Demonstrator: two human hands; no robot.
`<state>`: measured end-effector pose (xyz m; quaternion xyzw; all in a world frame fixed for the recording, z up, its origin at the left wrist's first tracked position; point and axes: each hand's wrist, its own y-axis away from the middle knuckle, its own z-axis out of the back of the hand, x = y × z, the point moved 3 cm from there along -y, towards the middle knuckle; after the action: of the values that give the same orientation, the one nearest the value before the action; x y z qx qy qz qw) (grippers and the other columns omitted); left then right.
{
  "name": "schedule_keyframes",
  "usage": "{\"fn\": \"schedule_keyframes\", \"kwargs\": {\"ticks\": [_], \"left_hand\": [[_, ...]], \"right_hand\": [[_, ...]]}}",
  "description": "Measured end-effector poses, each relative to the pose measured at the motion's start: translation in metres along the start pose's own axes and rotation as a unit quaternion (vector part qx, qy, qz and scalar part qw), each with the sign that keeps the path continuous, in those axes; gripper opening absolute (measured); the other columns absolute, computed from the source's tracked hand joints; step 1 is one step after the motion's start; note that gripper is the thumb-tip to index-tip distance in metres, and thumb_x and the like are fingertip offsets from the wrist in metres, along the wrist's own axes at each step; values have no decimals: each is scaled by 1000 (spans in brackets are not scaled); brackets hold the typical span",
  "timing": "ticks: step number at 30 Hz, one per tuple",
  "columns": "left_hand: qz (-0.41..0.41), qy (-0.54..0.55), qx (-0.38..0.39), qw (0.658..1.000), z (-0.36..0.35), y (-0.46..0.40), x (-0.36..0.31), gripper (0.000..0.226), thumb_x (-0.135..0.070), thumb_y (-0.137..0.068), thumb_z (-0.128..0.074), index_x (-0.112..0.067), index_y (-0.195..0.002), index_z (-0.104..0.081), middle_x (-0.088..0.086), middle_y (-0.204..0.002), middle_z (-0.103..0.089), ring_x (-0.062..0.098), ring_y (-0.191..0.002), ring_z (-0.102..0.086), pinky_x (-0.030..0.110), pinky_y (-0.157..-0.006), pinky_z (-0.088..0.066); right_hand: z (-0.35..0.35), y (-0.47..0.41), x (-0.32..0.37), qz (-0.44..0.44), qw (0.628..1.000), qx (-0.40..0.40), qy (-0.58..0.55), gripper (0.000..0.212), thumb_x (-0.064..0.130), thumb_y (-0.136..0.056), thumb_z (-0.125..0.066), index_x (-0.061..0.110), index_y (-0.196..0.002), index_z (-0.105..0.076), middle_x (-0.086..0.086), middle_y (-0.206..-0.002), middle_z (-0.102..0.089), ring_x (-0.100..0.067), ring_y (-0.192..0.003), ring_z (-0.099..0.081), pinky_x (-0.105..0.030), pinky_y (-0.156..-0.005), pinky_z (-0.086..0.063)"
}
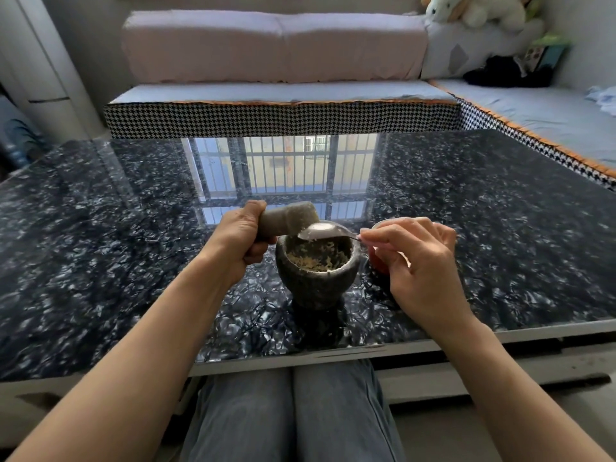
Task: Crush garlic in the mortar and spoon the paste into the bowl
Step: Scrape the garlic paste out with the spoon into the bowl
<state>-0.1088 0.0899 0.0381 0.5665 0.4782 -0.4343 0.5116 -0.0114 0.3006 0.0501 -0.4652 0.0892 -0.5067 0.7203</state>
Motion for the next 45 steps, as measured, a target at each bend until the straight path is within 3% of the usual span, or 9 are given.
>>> {"fn": "schedule_keyframes", "kwargs": {"ticks": [4,10,14,21,26,29,31,40,45], "left_hand": [[13,11,1,1000,2,1,-1,25,-26,-96,-38,-10,-77,-41,12,-48,-47,8,-24,-26,9,-30,-19],[10,8,0,1000,5,1,-2,24,-23,-93,-39,-11,-72,-41,12,-48,-46,9,-25,-25,9,-31,-17],[10,10,5,1000,5,2,-2,24,-23,-92,-39,-11,-72,-40,9,-43,-47,9,-25,-25,9,-31,-17],[18,13,10,1000,5,1,1,24,-23,-92,-39,-11,-72,-39,7,-40,-48,8,-25,-25,9,-31,-17],[36,29,19,999,6,-1,7,22,-23,-90,-40,-11,-71,-41,8,-41,-48,9,-24,-25,10,-30,-18],[34,39,26,998,6,-2,8,21,-23,-89,-40,-11,-72,-40,7,-41,-48,8,-24,-26,9,-30,-18],[27,50,36,998,6,-1,8,20,-21,-89,-40,-12,-72,-39,7,-42,-47,8,-25,-26,9,-30,-18],[-5,96,64,993,8,1,8,23,-13,-88,-40,-12,-66,-46,0,-46,-41,8,-28,-26,10,-31,-21],[-4,82,56,995,8,1,6,21,-13,-87,-40,-13,-67,-45,-2,-41,-40,7,-28,-26,10,-32,-21]], "right_hand": [[-6,5,-5,1,999,18,28,34,-6,-68,-62,21,-88,-70,6,-89,-68,-18,-88,-57,-37,-82,-26],[-5,2,-9,-81,987,33,-137,36,4,-74,-62,33,-93,-62,21,-93,-62,-14,-99,-57,-56,-87,-40],[-8,-4,-8,-124,976,39,-173,48,-5,-75,-63,38,-94,-58,36,-95,-55,-13,-97,-58,-57,-89,-41],[-9,4,-17,-127,976,40,-170,51,-10,-73,-64,37,-91,-61,28,-98,-58,-11,-98,-57,-55,-88,-41],[-6,11,-19,-91,992,58,-72,42,-13,-69,-67,25,-87,-67,13,-89,-65,-8,-94,-52,-31,-93,-26],[-2,7,-19,-98,988,46,-106,42,-9,-71,-68,29,-88,-66,19,-92,-62,-11,-98,-55,-50,-93,-36],[1,4,-19,-105,985,37,-129,43,-6,-72,-68,33,-90,-63,22,-95,-60,-13,-100,-56,-55,-90,-39],[-1,-5,-6,-103,986,7,-132,41,-6,-73,-67,29,-94,-64,26,-92,-57,-11,-95,-57,-55,-88,-41],[-3,-5,0,-65,991,2,-116,38,-7,-71,-70,24,-93,-66,14,-90,-64,-13,-92,-58,-56,-87,-39]]}}
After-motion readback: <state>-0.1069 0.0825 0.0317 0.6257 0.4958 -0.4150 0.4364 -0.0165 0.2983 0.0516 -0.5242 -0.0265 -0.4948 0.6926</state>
